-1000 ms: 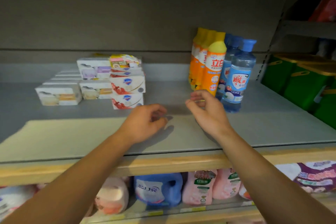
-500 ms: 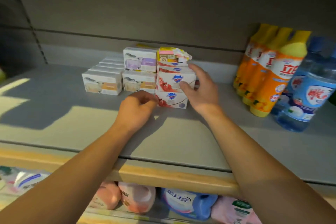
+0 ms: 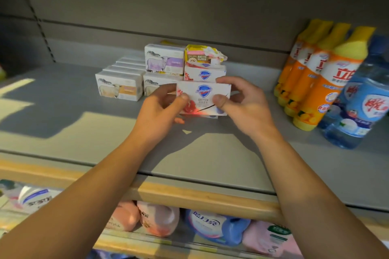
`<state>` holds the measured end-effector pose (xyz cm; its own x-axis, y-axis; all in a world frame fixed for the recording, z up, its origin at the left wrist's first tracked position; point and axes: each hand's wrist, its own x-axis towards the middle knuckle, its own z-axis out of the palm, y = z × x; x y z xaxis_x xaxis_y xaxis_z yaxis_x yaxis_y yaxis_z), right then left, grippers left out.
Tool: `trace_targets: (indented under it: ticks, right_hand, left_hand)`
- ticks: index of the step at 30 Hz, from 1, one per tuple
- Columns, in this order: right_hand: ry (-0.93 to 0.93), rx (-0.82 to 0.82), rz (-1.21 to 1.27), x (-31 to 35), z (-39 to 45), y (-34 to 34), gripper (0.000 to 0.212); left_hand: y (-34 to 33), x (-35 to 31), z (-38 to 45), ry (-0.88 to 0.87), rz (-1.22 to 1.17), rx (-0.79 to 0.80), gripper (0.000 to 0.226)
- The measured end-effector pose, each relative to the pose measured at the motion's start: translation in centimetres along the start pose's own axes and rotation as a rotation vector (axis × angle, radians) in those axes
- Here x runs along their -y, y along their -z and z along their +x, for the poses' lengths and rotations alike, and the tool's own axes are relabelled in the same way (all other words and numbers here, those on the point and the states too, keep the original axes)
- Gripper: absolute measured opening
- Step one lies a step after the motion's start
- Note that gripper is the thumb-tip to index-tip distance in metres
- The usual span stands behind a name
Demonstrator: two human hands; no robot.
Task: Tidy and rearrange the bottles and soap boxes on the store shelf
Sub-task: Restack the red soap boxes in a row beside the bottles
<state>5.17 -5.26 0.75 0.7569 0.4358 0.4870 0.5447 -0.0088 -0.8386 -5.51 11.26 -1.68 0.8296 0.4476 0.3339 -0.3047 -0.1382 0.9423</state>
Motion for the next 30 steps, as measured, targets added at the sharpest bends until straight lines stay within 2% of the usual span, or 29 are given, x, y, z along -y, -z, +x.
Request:
trace_targets:
  ticks: [3,9,12,16,20,25,28,30]
  right_hand:
    - [-0.031,0.071,0.043,-0.1,-0.2,-0.2,0.024]
    - [-0.140,0.174,0.202,-0.1,-0.3,-0.3,0.015]
    - [-0.085,0.172,0.193,0.0,-0.3,0.0,0.026]
    - [0.019,0.331,0.083,0.0,-0.5,0.2,0.054]
    - [-0.014,0.269,0.082,-0.3,-0.3,0.0,0.049]
    - [-0.030,0.249,0.109,-0.5,-0.3,0.1,0.052]
    - [-0.079,0.250,0.186,-0.6,-0.1,0.1,0.052]
    - [-0.161,0.182,0.244,-0.6,0.1,0.2,0.051]
  left_hand:
    - [0.3,0.1,0.0,0.034,-0.074,0.036,0.025]
    - [0.3,0.2,0.3,0.118,-0.201,0.079,0.033]
    - [0.2,0.2,0.5,0.172,-0.269,0.052,0.026]
    - [0.7,0.0,0.6,0.311,-0.366,0.001,0.027]
    - [1.1,0.0,0.5,0.413,-0.427,0.049,0.034]
    - [1.1,0.0,0.6,0.373,-0.444,0.062,0.027]
    - [0.8,0.0,0.5,0.243,-0.428,0.082,0.016]
    - [0.6,0.0,0.4,0.140,-0.389,0.069,0.023]
